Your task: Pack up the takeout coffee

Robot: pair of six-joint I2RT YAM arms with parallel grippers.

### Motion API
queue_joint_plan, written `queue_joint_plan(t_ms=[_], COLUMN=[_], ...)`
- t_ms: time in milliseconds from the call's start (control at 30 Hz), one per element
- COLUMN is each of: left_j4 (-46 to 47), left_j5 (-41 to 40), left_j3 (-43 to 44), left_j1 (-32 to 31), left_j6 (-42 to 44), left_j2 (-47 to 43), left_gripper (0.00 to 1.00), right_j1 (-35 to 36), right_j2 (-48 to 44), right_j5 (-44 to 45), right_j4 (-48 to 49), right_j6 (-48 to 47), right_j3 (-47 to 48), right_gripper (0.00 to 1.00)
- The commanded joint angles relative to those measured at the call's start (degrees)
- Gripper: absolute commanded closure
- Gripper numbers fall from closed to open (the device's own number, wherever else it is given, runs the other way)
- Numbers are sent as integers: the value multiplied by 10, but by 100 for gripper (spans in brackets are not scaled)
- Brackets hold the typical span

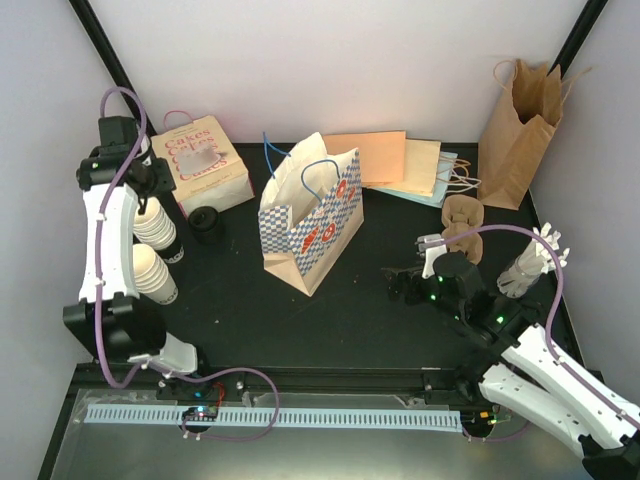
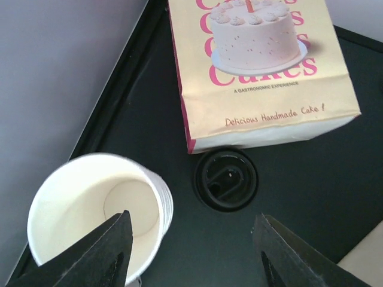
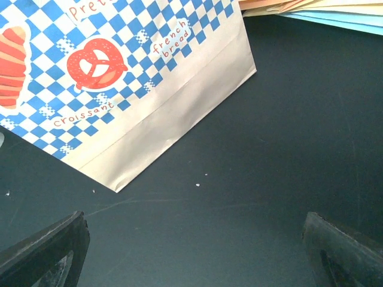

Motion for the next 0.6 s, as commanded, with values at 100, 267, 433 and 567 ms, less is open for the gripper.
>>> queue_joint_plan(t_ms=[100,267,433,567], left_j4=[-36,-66,-71,-55], left_j5=[-46,-47,-32,-44], left_j3=[78,82,52,30], left_j1=[13,19,19,19], left_j6=[30,26,19,18], left_j2=[88,121,133,118], left_gripper=[44,53,67,69], right_j1=[-4,-4,-4,-4], right_j2=[-12,-8,-2,3], right_j5=[-19,-23,-27,-28], right_j4=[12,16,18,18], right_j6=[-12,-16,-19,-20], right_j3=[4,4,3,4], right_gripper=[0,0,0,0])
